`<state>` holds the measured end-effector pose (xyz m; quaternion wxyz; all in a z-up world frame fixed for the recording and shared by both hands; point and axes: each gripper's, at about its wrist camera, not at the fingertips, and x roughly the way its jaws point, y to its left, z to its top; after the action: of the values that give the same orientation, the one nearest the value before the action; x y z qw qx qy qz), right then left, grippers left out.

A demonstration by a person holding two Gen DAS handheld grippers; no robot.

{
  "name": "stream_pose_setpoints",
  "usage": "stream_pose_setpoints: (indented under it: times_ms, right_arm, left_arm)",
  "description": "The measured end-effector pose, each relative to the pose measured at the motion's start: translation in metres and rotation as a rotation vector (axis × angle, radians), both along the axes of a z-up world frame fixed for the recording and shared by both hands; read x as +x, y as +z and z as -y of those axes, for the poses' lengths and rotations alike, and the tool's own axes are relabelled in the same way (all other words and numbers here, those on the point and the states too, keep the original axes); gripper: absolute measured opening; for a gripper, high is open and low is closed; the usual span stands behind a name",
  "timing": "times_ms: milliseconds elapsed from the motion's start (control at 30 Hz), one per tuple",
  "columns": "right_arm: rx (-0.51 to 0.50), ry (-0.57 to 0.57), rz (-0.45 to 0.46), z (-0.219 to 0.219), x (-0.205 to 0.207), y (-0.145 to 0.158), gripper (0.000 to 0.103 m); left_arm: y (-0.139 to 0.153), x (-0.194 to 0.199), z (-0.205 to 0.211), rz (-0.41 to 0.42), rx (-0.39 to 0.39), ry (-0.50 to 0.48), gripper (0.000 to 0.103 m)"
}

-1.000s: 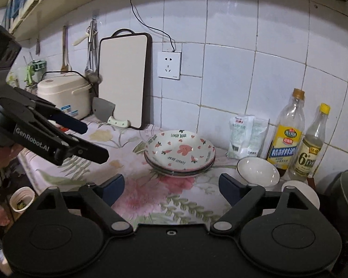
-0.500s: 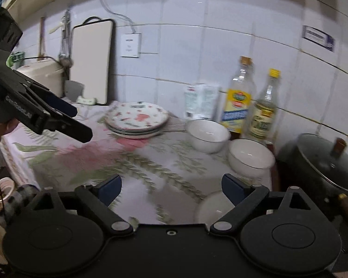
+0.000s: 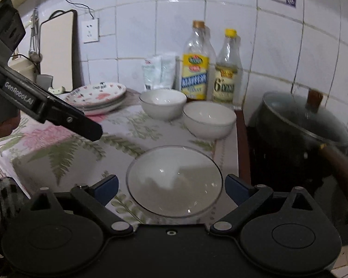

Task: Organize plates and bowls
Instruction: 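Move the left gripper to a white bowl's rim and close on it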

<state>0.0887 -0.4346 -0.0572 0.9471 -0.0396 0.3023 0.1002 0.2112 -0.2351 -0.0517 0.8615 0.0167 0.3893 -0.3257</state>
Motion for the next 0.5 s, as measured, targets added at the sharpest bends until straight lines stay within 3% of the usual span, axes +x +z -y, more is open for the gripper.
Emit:
stream_pose_setpoints:
  times_ms: [200,333,500]
  right_arm:
    - [0.003,0.014,-0.03,0.006,0.005,-0.019,0.1]
    - [0.01,0.032,-0.05,0.009,0.008,-0.03,0.1]
    - [0.0,0.044,-0.012,0.007,0.018,-0.044,0.103]
  left_arm:
    - [-0.021,0.014,0.019,-0.042,-0.006,-0.005,0.084]
    - [-0.035,0.021,0.027,-0.069,-0.007,-0.004,0.073]
    - [-0.049,0.028,0.034,-0.097,-0.053,0.032,0.064]
